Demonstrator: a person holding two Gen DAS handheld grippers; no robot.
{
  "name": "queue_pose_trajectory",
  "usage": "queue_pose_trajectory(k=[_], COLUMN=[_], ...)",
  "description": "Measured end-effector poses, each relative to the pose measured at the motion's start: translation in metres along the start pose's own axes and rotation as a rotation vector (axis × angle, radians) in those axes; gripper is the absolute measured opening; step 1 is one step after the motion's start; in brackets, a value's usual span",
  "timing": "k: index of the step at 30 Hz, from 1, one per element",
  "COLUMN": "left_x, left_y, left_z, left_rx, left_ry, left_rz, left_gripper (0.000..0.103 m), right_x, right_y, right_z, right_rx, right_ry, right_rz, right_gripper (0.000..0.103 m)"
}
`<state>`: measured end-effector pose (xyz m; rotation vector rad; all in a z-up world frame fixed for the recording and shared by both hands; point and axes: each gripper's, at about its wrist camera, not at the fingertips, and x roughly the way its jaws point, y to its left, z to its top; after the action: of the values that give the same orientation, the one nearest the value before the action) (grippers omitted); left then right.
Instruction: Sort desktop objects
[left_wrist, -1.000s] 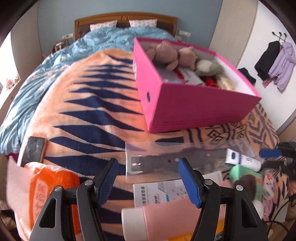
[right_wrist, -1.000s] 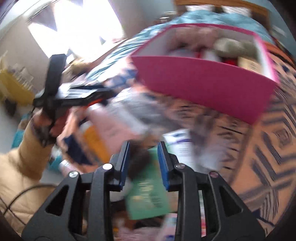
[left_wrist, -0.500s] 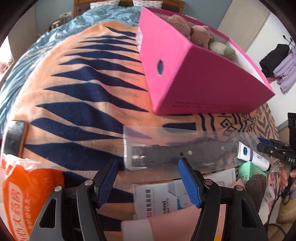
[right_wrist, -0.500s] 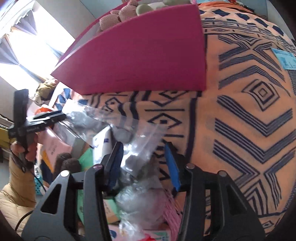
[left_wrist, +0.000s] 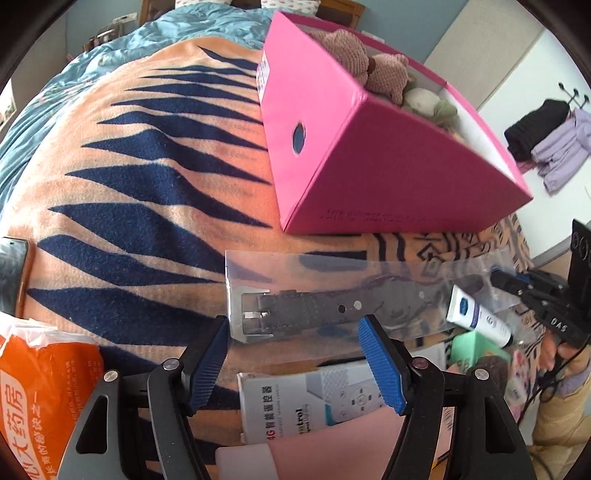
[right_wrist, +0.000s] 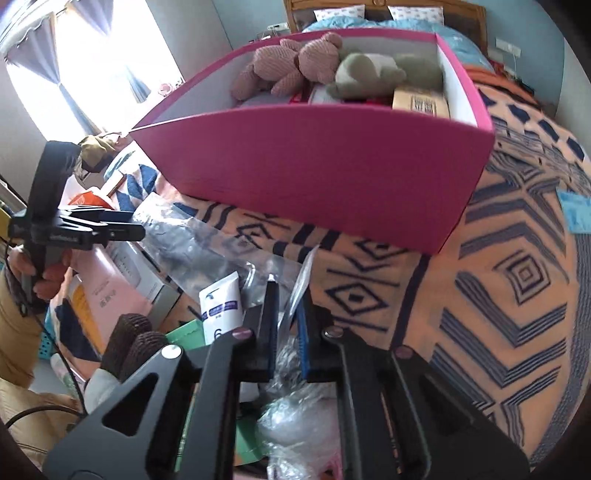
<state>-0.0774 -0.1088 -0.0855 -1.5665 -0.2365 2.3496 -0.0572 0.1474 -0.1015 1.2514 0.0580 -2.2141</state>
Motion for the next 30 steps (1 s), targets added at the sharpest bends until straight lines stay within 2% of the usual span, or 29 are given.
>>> queue_pose_trajectory(k=[2, 4, 11, 12, 15, 17, 21, 25, 26, 30], left_x=[0.002, 0.009, 0.013, 0.012, 0.005, -0.002, -0.014, -0.011, -0.010, 0.010], left_y=[-0.003, -0.005, -0.016, -0.016, -0.015, -0.017, -0.026, -0.027, -0.015, -0.011], left_z=[0.002, 0.003, 0.008, 0.009, 0.013, 0.014, 0.015, 0.017, 0.017, 0.015], left_rx=[0.011, 0.019, 0.064, 0.052, 0.013, 0.003, 0.026, 0.023, 0.011, -0.011], left_ry=[-0.001, 0.020, 0.032, 0.033, 0.008, -0.018, -0.064, -0.052, -0.043, -0.003], left_rz=[-0.008, 0.024, 0.084, 0.087, 0.074, 0.072, 0.032, 0.034, 0.027, 0.023], left_gripper=[0.072, 0.071, 0.071, 0.066, 0.054, 0.053, 0.052, 0.051, 0.051, 0.047], right_x=[0.000, 0.002, 0.007, 0.009, 0.009, 0.006, -0.003, -0.003, -0.003, 0.003], right_y=[-0.002, -0.006, -0.018, -0.018, -0.016, -0.012, -0.008, -0.012, -0.013, -0.021], right_z=[0.000, -0.002, -0.008, -0.008, -0.008, -0.006, -0.003, -0.004, -0.006, -0.011], right_rx=[-0.006, -0.012, 0.053, 0.055, 0.071, 0.051, 0.050, 0.057, 0.063, 0.084], right_ry=[-0.006, -0.008, 0.017, 0.017, 0.005, -0.017, -0.056, -0.056, -0.055, -0.039], right_rz=[-0.020, -0.064, -0.026, -0.023, 0.014, -0.004, 0.014, 0.003, 0.003, -0.014], right_gripper=[0.010, 0.010, 0.011, 0.011, 0.011, 0.010, 0.010, 0.009, 0.009, 0.009])
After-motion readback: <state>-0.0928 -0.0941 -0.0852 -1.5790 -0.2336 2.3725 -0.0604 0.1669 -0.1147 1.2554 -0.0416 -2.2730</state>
